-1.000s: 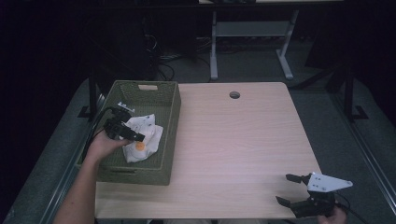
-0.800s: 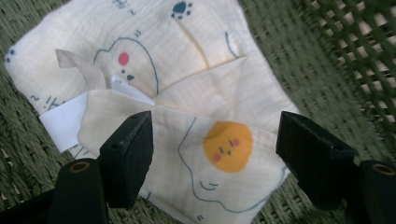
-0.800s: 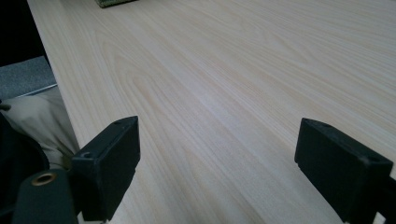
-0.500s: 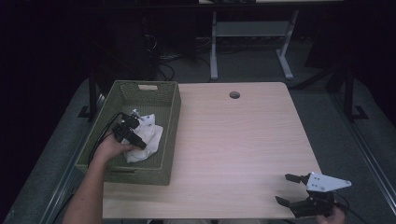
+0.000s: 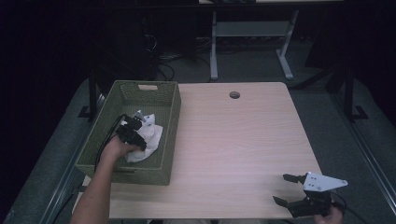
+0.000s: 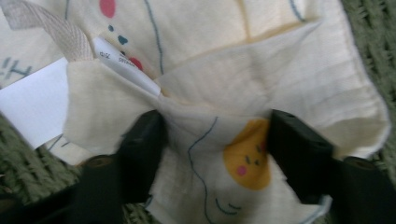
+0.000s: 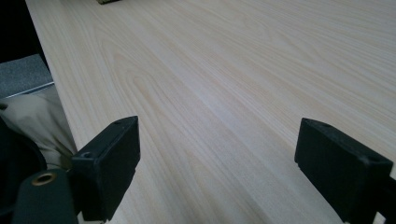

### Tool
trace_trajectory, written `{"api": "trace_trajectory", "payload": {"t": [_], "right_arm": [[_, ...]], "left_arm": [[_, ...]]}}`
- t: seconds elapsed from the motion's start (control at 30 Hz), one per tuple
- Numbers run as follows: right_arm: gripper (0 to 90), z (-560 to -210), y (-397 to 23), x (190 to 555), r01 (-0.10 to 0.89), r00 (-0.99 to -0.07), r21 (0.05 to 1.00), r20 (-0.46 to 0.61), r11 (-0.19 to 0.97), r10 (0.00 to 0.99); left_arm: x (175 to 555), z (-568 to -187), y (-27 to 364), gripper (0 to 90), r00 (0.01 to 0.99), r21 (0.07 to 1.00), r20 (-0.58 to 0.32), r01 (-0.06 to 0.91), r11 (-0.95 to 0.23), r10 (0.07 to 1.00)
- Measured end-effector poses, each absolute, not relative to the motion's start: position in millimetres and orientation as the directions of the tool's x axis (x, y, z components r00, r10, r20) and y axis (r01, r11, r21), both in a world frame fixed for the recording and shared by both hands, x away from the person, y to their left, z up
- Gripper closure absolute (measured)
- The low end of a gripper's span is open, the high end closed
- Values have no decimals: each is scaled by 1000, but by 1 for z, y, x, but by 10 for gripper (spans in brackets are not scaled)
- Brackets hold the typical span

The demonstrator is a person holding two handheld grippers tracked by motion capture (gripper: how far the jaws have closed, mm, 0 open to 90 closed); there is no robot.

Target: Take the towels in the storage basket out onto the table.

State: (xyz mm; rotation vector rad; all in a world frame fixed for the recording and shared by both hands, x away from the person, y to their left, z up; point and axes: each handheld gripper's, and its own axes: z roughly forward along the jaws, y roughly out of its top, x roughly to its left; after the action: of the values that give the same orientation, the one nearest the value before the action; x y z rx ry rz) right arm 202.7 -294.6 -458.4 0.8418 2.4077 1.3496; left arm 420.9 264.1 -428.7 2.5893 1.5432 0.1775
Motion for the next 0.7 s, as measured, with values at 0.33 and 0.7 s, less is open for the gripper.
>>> {"api": "trace_trajectory", "payload": {"t": [0.33,0.7], "right_arm": [[138,-459,-294,203,360,-804,839,57,407,592],[138,-460,-296,205,364,-804,840,65,403,590]], "left_arm": [[420,-427,266,594,464,174,41,869,-464,885],[423,-426,275,700,419,188,-1,892,-412,908]]}}
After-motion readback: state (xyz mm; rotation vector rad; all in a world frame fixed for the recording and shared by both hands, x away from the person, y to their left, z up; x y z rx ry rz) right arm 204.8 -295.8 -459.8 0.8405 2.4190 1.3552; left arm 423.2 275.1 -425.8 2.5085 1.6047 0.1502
